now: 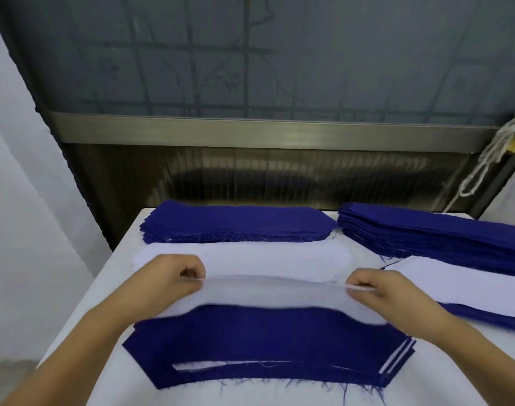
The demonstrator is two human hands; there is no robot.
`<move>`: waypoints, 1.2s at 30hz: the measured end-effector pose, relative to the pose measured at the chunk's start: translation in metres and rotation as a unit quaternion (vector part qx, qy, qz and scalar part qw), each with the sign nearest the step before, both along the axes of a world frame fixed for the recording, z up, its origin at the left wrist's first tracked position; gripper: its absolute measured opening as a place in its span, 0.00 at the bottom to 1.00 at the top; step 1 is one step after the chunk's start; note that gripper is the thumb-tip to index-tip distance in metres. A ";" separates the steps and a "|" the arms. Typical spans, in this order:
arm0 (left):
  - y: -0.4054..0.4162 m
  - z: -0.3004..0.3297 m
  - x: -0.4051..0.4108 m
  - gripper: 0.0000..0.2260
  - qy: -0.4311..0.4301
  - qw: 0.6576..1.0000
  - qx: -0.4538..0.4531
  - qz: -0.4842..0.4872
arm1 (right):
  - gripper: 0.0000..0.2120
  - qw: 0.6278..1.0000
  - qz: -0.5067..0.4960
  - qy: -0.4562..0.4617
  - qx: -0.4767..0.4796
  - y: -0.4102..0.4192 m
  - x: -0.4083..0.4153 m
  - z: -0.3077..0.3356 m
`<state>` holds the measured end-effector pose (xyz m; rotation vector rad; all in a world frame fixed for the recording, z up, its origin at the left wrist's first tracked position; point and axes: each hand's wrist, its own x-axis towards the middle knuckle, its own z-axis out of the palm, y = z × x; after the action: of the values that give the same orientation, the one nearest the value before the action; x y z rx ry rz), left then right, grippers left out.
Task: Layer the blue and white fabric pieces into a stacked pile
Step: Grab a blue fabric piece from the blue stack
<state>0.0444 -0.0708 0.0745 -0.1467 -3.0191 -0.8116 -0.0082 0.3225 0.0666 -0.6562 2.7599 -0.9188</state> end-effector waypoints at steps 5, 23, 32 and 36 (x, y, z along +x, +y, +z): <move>0.002 -0.007 0.024 0.09 0.153 0.986 -0.053 -0.028 | 0.08 0.937 0.046 0.341 0.057 0.012 0.015 -0.027; 0.008 -0.066 0.065 0.12 0.078 0.988 -0.085 -0.103 | 0.21 0.905 0.110 0.402 0.091 0.029 0.040 -0.091; -0.001 -0.060 0.069 0.10 0.068 0.988 -0.086 -0.108 | 0.18 0.910 0.143 0.380 0.087 0.021 0.043 -0.086; -0.007 -0.066 0.067 0.11 0.030 0.994 -0.045 -0.100 | 0.19 0.931 0.122 0.336 0.070 0.028 0.041 -0.081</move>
<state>0.1116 -0.0782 0.0088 -0.4724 -3.0202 -0.6664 0.0325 0.3506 -0.0144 -1.4808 3.1438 -0.4935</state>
